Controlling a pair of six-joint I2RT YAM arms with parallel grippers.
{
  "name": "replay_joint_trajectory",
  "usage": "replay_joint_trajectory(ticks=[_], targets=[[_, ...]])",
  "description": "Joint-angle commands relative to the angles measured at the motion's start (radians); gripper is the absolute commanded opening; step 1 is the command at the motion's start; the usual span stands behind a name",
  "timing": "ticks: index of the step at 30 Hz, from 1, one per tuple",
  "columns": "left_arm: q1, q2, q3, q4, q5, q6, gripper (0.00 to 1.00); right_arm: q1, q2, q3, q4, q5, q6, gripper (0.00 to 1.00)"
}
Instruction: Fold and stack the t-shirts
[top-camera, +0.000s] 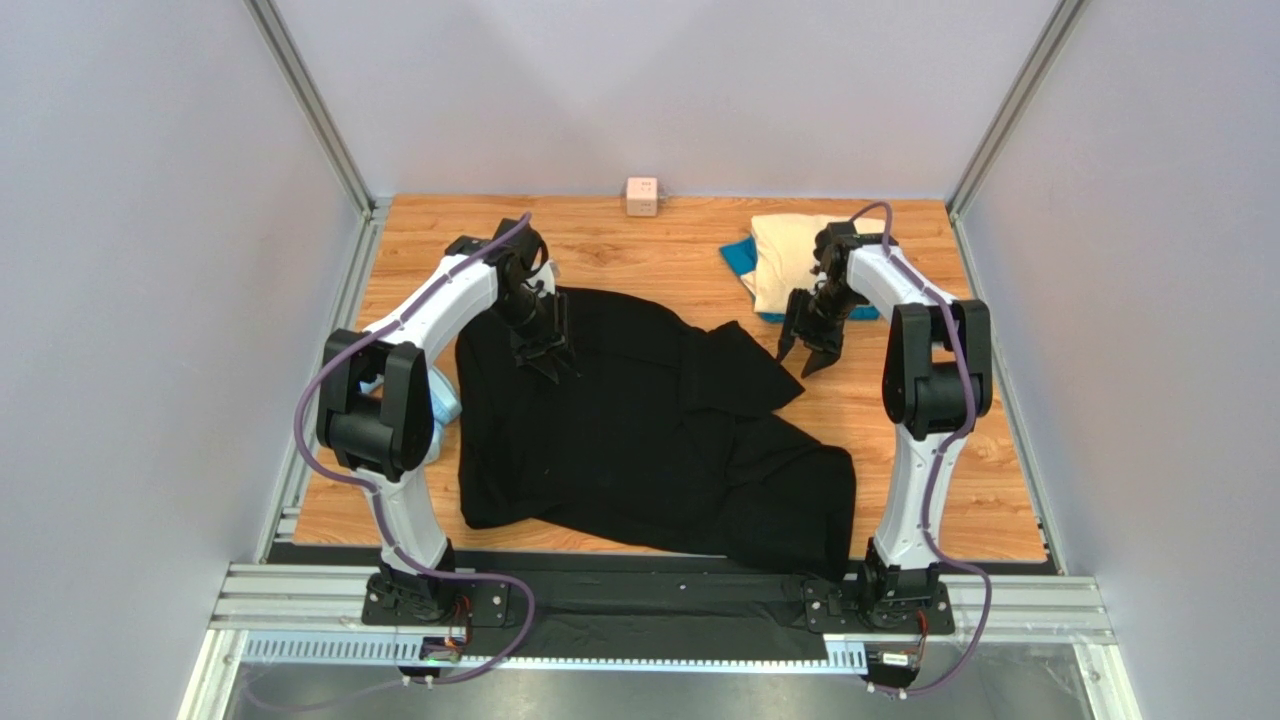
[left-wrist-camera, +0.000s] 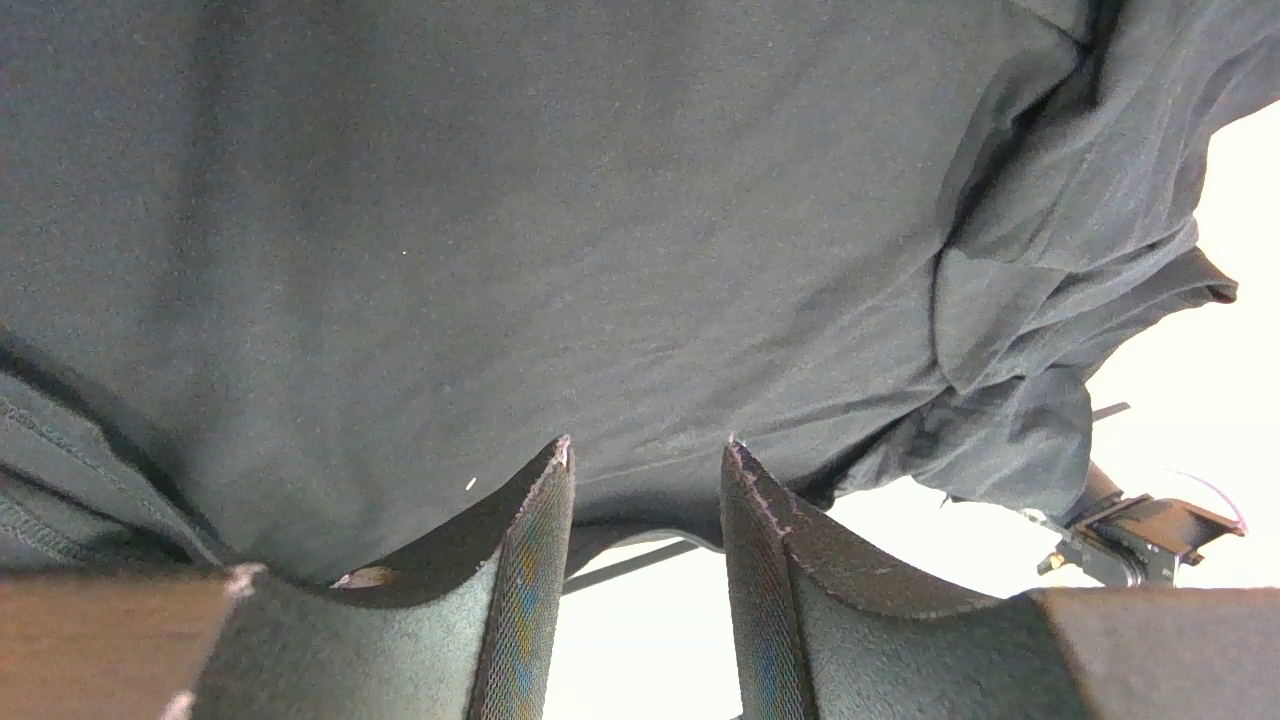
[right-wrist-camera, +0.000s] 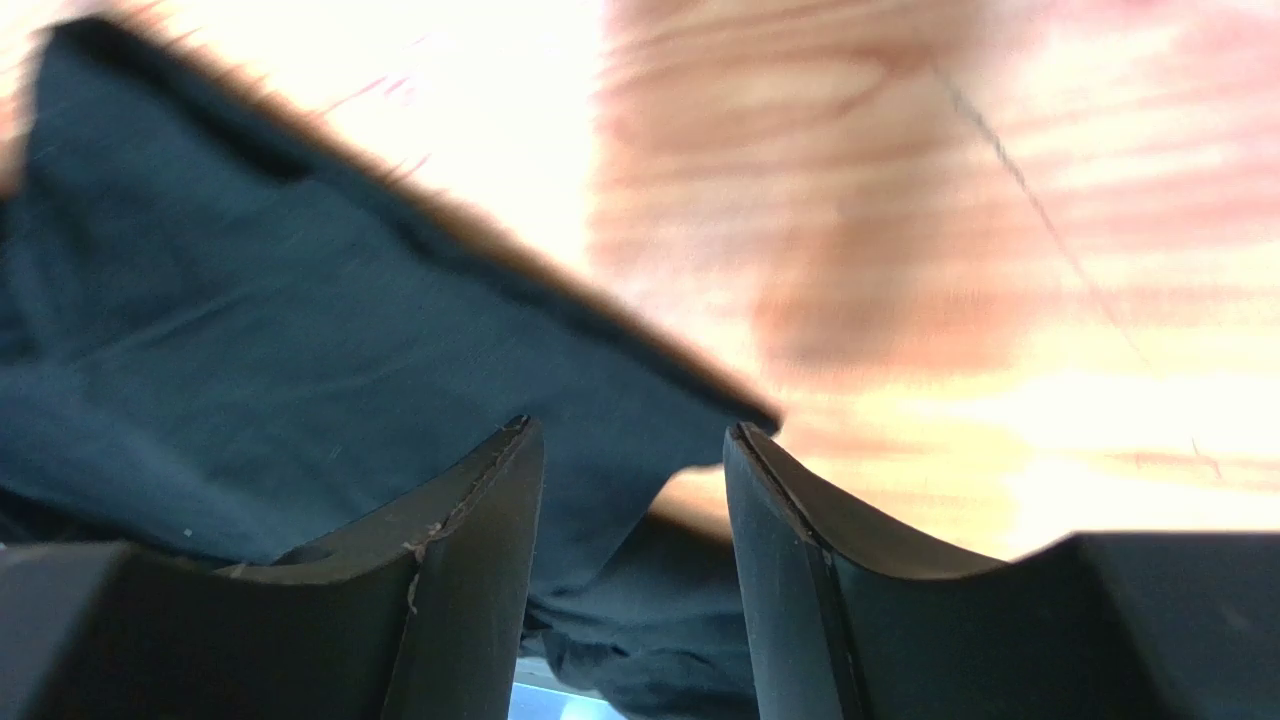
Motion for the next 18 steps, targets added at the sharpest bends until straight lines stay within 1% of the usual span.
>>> replay_joint_trajectory(ticks=[1,10,14,18], targets=[[-0.002,-0.046,-0.007,-0.007,-0.004,0.017,0.48,0.004,0.023,0.030,0.044,0.004,-0.011,0.53],[-0.002,-0.049,-0.008,-0.013,-0.010,0.018,0.48,0.005,0.060,-0.002,0.044,-0.017,-0.016,0.54],[-0.002,-0.044,-0.002,-0.012,-0.010,0.015,0.48,0.008,0.069,-0.039,0.042,0.007,-0.025,0.55],[-0.002,-0.037,0.005,-0.012,-0.010,0.015,0.48,0.034,0.069,-0.080,0.060,0.069,-0.031,0.56]])
